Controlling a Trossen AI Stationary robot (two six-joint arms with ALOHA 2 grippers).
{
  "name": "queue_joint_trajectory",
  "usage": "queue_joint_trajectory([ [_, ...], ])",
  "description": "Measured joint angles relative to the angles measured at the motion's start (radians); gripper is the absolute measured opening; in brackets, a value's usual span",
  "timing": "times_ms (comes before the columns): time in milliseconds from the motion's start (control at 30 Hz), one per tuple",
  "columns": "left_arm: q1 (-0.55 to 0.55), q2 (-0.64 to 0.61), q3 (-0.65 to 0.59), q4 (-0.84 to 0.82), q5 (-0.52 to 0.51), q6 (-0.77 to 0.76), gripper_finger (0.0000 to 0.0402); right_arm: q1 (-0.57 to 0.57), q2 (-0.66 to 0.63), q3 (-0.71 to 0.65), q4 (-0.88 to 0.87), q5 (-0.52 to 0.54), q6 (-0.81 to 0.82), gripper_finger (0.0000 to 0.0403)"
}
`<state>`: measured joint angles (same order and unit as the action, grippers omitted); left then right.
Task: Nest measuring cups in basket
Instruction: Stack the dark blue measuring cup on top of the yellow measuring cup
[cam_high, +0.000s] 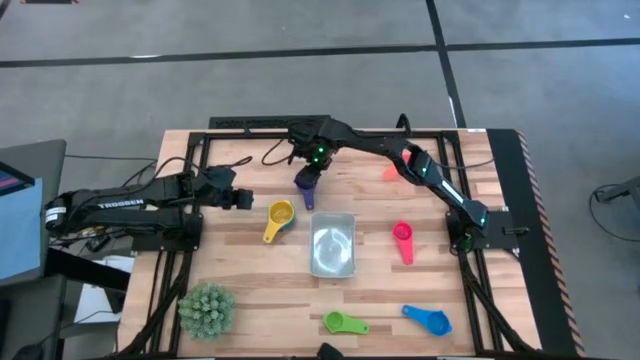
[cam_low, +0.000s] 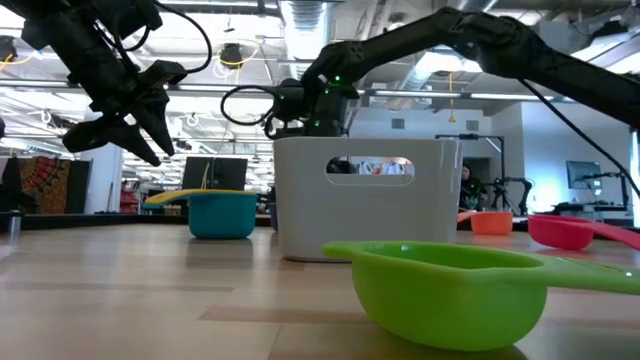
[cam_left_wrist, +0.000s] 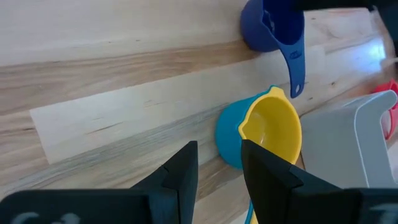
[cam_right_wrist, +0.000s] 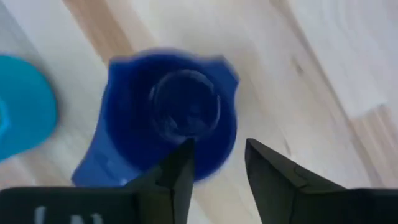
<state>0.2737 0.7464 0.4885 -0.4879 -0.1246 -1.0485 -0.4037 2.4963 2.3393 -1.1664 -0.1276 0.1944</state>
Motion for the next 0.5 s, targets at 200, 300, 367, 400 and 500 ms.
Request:
queue_joint_trajectory([
  [200,0.000,0.000,0.000,0.000,-0.003,-0.011,0.0110,-0.012,-0.004,0.003,-0.012,-0.014,-0.007,0.0120],
  [300,0.000,0.000,0.000,0.001,-0.003,-0.013,0.0110,-0.011,-0.004,0.003,-0.017,-0.021,-0.007,0.0096],
  [367,0.000,0.000,0.000,0.001,-0.003,-0.014,0.0110,-0.011,-0.004,0.003,-0.019,-0.026,-0.002,0.0076],
  [400,0.000,0.000,0.000,0.001,-0.003,-0.014,0.0110,-0.012,-0.004,0.003,-0.019,-0.028,0.002,0.0064],
  [500,0.000,0.000,0.000,0.001,-0.003,-0.017,0.0110,-0.016,-0.004,0.003,-0.019,-0.033,0.015,0.0027],
])
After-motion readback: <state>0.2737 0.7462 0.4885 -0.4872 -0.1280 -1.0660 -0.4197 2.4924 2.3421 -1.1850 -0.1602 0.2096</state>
